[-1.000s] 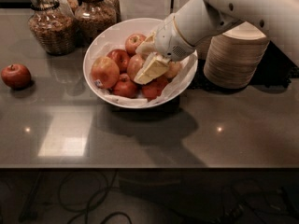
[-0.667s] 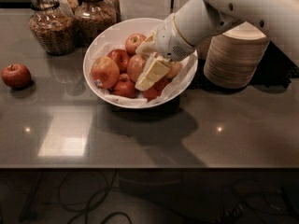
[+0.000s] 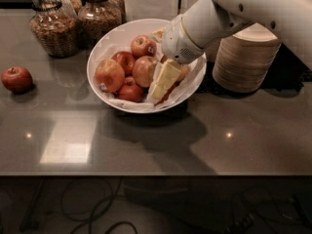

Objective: Pick apple from white bowl

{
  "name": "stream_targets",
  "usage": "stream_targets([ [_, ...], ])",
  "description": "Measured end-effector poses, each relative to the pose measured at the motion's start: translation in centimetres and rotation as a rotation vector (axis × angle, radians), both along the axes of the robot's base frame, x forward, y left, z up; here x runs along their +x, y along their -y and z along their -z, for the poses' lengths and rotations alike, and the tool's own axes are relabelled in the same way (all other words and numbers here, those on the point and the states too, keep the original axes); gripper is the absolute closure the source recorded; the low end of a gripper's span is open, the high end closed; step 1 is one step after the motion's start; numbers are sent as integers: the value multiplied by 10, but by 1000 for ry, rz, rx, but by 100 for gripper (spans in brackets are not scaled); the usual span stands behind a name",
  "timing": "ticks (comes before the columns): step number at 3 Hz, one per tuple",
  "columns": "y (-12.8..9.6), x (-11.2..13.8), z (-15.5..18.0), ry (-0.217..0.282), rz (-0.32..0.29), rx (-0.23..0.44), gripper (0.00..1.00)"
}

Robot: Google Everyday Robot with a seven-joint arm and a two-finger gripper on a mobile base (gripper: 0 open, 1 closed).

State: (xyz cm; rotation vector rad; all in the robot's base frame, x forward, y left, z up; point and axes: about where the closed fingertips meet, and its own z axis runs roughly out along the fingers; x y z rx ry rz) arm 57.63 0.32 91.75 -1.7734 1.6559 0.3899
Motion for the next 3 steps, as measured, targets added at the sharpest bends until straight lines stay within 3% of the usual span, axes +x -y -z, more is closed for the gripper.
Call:
stream_targets([
  [1,4,12,18,-13,6,-17,21],
  [2,4,13,21,-18,6,-20,21],
  [3,4,13,21,-18,6,-20,40],
])
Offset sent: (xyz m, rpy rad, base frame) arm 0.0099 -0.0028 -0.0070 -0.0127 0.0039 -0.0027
